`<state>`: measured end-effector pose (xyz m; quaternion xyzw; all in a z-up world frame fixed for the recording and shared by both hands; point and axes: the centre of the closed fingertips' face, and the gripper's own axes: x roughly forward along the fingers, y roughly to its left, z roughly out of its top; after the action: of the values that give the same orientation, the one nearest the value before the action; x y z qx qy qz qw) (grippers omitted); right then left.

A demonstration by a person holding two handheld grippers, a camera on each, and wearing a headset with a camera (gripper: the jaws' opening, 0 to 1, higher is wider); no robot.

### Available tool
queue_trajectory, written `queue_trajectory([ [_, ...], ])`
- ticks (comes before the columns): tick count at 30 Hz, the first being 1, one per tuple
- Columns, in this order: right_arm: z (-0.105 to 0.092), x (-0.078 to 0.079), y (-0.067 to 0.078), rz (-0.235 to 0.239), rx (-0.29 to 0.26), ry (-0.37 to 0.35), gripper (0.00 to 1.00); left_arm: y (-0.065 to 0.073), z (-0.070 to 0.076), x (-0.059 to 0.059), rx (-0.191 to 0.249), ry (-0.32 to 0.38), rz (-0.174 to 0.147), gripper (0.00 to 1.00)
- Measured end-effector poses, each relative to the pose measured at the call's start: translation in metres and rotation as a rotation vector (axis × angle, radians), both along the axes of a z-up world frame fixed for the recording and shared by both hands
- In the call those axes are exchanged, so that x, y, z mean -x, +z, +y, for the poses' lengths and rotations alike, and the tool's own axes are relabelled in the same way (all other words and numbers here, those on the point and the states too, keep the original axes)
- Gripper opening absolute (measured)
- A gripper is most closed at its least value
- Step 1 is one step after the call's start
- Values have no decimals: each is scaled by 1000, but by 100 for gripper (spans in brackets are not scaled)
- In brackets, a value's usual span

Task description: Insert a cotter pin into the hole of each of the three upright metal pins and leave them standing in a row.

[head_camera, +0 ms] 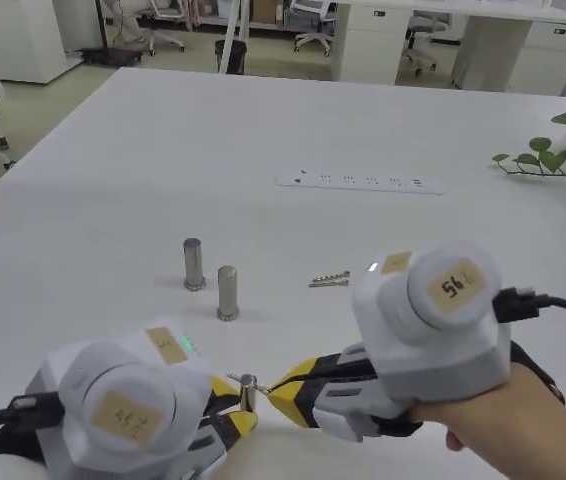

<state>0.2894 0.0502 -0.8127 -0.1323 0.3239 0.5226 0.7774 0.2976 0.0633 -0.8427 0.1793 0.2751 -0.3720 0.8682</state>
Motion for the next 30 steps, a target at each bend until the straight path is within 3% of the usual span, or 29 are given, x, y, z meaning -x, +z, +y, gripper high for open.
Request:
queue_trajectory([
  [7,5,-1,2,15,-23,-11,3,1,0,0,4,5,3,8],
  [13,6,-4,2,-4,-15,-3,3,1,2,-2,5,11,3,8],
  [25,7,-6,5,-17,-24,5,13,1,3,-2,6,11,2,8],
  [28,12,-7,6,-21,-28,8,15,2,5,-3,-5,8,-11,11],
  [30,14,-8,5,-30,-22,10,16,1,7,-4,5,16,-4,13],
])
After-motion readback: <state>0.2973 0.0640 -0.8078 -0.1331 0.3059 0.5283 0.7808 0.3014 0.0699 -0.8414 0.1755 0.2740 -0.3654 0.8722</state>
